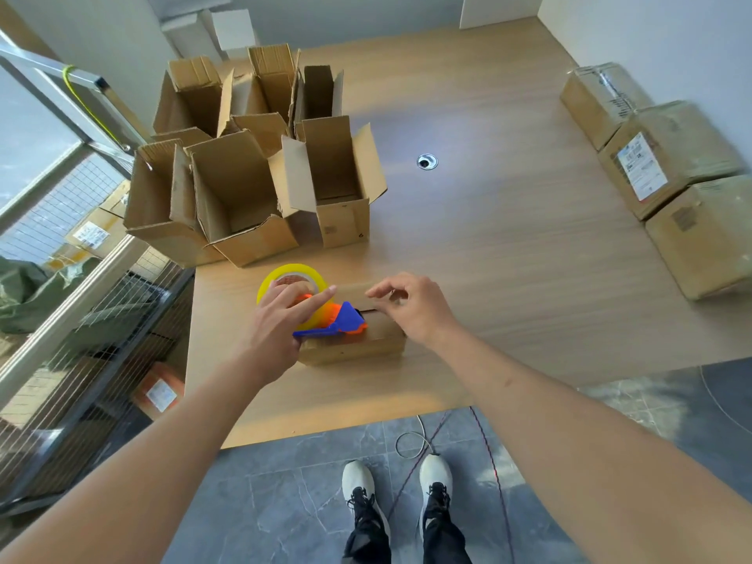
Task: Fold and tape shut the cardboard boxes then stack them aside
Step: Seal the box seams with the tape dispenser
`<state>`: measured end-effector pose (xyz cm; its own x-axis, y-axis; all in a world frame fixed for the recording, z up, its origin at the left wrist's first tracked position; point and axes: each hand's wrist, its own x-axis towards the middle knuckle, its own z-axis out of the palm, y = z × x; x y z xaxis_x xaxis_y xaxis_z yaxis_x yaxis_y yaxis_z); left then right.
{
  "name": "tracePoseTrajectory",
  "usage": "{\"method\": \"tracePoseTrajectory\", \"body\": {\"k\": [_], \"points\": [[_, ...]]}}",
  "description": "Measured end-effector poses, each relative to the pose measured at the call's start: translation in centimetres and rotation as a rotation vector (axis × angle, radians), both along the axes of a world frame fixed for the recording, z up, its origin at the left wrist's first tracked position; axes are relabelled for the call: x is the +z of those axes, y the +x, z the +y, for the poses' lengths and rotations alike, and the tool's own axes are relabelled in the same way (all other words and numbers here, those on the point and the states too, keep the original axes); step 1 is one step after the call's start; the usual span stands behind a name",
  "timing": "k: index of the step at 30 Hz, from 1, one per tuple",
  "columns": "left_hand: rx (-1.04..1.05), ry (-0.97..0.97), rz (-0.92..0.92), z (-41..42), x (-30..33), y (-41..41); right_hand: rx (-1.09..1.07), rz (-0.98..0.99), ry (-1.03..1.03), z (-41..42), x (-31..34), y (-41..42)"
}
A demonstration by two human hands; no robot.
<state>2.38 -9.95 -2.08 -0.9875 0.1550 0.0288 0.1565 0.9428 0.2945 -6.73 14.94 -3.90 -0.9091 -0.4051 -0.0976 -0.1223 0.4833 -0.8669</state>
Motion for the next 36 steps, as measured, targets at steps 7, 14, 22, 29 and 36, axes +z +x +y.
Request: {"method": "tracePoseTrajectory", "body": {"k": [7,14,22,29,36], "points": [[0.021,0.049,0.005,0.3,0.3,0.3,0.151,-0.359,-0.140,-0.3,-0.2,-0.5],[0.018,0.044,-0.056,0.2,0.8,0.0,0.122,-0.367,-0.131,-0.7,-0.3,-0.7],[0.038,0.042,-0.123,0.0,1.0,-0.5,0.087,-0.288,-0.039,-1.6,-0.5,-0.6],[0.038,0.062,-0.123,-0.1,0.8,-0.7,0.085,-0.228,-0.024,-2.2,-0.1,-0.7],[0.055,0.064,-0.133,-0.1,0.6,-0.8,0.135,-0.341,-0.089,-2.0,0.1,-1.3]]}}
